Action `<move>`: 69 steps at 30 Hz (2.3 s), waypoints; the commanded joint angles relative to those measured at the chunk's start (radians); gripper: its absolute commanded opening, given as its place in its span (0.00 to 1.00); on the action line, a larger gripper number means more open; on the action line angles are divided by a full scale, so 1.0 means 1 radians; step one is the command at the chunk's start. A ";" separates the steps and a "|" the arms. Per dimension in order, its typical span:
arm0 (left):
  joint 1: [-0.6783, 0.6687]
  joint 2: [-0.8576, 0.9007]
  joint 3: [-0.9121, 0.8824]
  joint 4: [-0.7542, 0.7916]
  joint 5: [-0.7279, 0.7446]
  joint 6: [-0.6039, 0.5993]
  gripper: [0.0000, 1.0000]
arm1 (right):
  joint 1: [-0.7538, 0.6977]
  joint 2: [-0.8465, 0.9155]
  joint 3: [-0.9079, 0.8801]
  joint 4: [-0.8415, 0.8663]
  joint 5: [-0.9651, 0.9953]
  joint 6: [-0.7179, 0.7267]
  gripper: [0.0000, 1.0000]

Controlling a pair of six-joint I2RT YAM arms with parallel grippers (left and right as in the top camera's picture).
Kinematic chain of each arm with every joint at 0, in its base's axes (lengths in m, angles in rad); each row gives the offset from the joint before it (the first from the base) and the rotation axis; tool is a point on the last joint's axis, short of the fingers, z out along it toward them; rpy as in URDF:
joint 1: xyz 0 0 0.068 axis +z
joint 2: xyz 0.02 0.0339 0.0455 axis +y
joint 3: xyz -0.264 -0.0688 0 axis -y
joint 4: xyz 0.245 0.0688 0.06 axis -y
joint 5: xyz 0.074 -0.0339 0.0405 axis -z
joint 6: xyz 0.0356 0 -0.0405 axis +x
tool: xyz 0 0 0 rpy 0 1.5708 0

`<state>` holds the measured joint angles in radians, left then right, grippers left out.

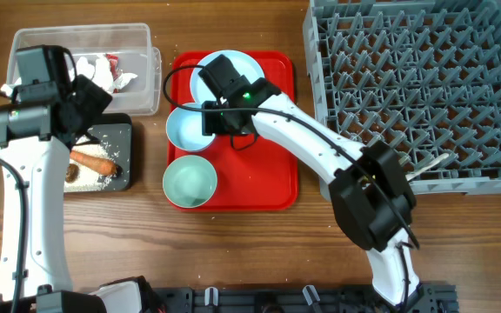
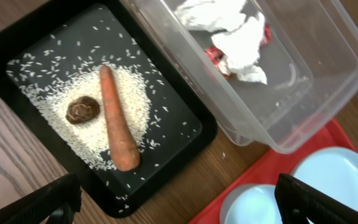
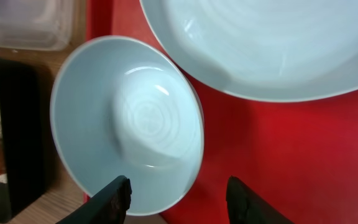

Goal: Sort waste into correct bins and load items into the dishwasher rack
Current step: 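Grasp the light-blue bowl with the right gripper and lift it, then place the light-blue bowl upright in the grey dish rack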

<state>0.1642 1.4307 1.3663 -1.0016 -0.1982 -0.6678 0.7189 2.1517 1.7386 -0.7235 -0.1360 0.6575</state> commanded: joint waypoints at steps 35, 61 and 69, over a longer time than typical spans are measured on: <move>0.023 0.019 0.008 -0.004 -0.024 -0.021 1.00 | -0.196 -0.432 0.002 -0.160 0.871 -0.385 0.04; 0.023 0.019 0.008 -0.005 -0.024 -0.021 1.00 | -0.357 -0.029 0.002 0.651 1.233 -1.492 0.04; 0.023 0.019 0.008 -0.005 -0.024 -0.021 1.00 | -0.442 0.085 0.002 0.875 1.276 -1.643 0.04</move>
<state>0.1844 1.4422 1.3663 -1.0054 -0.2054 -0.6724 0.2962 2.2154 1.7290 0.1390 1.1206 -0.9642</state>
